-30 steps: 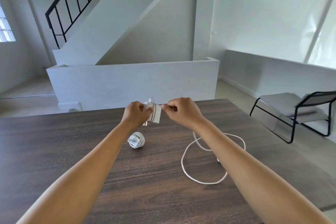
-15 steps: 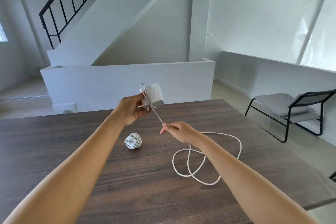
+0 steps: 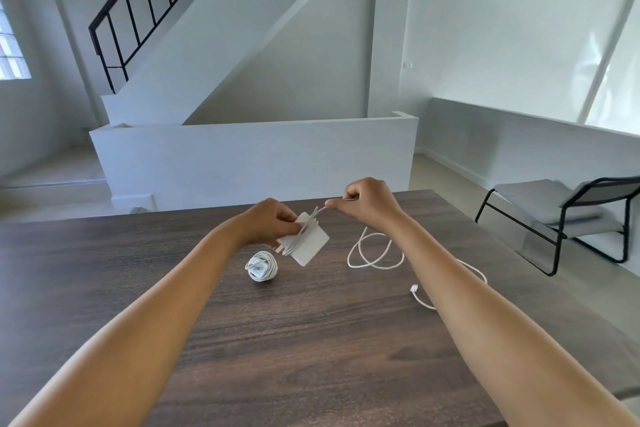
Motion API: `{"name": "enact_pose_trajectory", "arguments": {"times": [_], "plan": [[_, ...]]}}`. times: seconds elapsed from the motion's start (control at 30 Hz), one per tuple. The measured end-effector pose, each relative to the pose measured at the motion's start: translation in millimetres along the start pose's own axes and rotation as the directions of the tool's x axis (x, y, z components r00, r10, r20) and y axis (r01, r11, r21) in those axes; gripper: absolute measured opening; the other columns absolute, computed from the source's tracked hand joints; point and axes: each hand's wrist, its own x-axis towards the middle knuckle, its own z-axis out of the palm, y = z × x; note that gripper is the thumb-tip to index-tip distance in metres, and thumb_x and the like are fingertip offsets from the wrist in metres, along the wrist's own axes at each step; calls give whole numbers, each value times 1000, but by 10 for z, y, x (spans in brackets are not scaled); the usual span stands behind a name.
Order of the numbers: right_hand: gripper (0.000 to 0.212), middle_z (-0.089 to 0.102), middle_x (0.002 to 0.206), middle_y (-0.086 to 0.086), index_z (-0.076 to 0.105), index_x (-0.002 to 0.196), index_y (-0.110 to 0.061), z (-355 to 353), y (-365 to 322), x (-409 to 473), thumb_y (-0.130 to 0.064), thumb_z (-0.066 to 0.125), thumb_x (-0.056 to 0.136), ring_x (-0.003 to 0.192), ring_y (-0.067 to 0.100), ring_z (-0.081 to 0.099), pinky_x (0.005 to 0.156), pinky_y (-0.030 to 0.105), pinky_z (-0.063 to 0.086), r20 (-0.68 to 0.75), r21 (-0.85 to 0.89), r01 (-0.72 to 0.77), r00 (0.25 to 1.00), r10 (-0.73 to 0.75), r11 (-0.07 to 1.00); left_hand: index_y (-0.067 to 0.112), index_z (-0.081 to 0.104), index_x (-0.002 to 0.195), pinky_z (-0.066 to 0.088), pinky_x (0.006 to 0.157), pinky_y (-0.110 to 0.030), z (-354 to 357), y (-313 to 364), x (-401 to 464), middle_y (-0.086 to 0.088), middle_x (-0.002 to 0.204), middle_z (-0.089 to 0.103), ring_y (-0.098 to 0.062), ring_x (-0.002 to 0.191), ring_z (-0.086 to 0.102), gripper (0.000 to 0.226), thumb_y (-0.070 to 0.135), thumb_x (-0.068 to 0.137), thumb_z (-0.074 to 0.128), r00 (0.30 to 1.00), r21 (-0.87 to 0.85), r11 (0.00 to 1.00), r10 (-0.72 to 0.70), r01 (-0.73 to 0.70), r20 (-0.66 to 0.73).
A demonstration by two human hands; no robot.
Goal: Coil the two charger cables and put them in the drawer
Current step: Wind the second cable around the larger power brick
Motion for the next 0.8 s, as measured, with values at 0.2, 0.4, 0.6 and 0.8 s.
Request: {"name": "enact_pose_trajectory", "arguments": {"times": [0.2, 0.4, 0.6, 0.8], "plan": [[52, 31, 44, -4, 32, 51, -17, 174, -101, -167, -34, 54, 95, 43, 12, 29, 50, 27, 27, 58, 20, 22, 998, -23, 1000, 8, 51, 66, 31, 54, -29, 157, -86, 98, -2, 62, 49, -18, 58, 42, 26, 23, 88, 51, 929, 246, 966, 16, 81, -369], [38, 45, 43, -13, 71, 84, -10, 327, -196, -410, -36, 48, 98, 35, -1, 33, 45, 15, 29, 272, 194, -50, 962, -5, 980, 10, 50, 61, 48, 56, -30, 165, -44, 200, -8, 62, 59, -24, 59, 58, 33, 22, 91, 54, 782, -312, 949, -227, 43, -580], [44, 40, 48, -1, 71, 91, -27, 560, -17, -543, -52, 36, 98, 48, 8, 35, 58, 25, 34, 407, 283, -140, 913, 13, 949, 0, 59, 82, 60, 60, -34, 103, 193, 71, -16, 81, 64, -25, 72, 66, 16, 14, 92, 60, 882, -813, 570, -318, -115, -348], [55, 25, 46, -12, 72, 96, -22, 480, 131, -430, -60, 33, 95, 35, 3, 25, 50, 21, 29, 374, 201, -130, 926, 46, 971, -3, 61, 88, 60, 59, -33, -56, 227, -83, -15, 76, 61, -22, 56, 67, 17, 9, 95, 51, 971, -844, 528, -135, -99, -199]]}}
